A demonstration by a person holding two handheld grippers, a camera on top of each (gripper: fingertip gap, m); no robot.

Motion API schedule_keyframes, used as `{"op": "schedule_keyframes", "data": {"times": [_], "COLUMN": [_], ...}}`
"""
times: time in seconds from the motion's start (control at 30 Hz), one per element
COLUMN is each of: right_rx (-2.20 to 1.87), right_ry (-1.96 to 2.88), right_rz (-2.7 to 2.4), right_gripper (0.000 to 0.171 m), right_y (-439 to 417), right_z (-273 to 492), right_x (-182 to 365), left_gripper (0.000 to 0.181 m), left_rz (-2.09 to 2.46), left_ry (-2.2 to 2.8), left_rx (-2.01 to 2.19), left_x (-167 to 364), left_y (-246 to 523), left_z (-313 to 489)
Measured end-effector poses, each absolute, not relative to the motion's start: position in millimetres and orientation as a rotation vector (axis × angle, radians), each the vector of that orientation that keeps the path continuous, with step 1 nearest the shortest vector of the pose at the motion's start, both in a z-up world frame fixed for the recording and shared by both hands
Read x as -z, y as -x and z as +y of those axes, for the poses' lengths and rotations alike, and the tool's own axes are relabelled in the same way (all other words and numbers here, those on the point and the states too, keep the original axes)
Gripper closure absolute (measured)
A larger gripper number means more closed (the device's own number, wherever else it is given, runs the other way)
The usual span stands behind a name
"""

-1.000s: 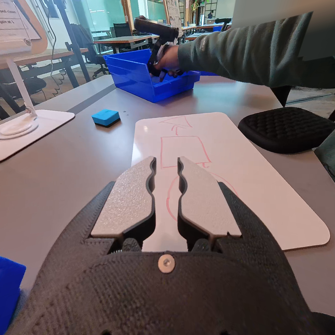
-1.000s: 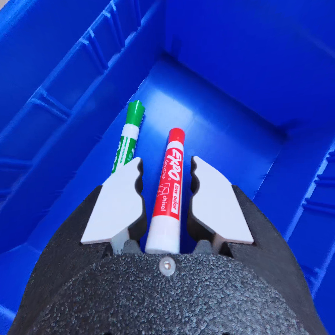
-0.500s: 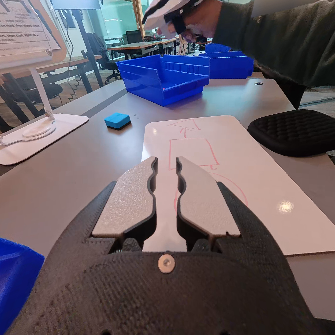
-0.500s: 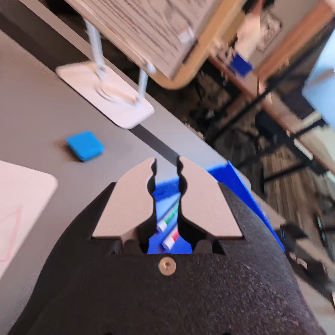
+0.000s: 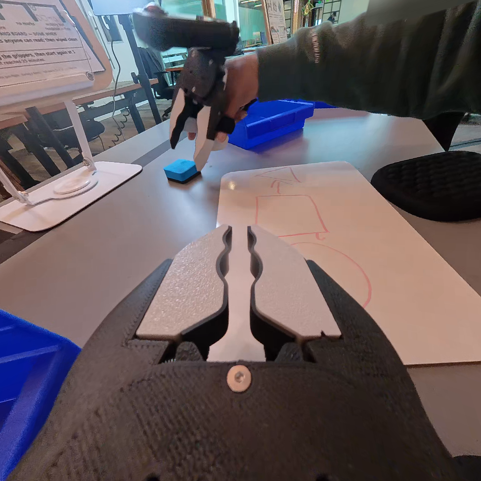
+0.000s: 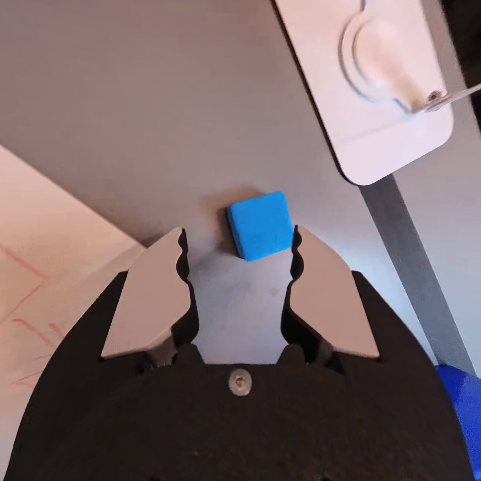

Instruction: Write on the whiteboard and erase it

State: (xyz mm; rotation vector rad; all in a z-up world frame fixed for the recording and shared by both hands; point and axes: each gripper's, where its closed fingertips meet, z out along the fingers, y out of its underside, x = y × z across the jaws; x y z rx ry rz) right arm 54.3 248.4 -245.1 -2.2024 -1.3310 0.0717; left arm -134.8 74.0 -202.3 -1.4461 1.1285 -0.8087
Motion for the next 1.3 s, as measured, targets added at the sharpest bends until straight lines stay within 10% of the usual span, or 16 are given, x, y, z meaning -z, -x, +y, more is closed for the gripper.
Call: {"op": "schedule_keyframes", "data": {"times": [0.5,1.07,1.3], "right_rx": [-0.2,-0.236,-0.198], "right_ry": [2.366,2.35,2.315], "right_rz": [-1.65,-1.701,-1.773], "right_gripper": [0.12,0.101,0.121], "right_y": [-53,-83,-77], "right_z": [261,70,65], "right_x": [265,261,266], "left_gripper": [0.166,0.146,0.13], "left_rz": [1.149,1.503,1.63], "left_ry": [1.449,1.571,1.623], "left_rx": [0.85,0.715,0.693], "left_x": [209,241,262], "left_y": [142,184,197], "left_z": [78,69,61]}}
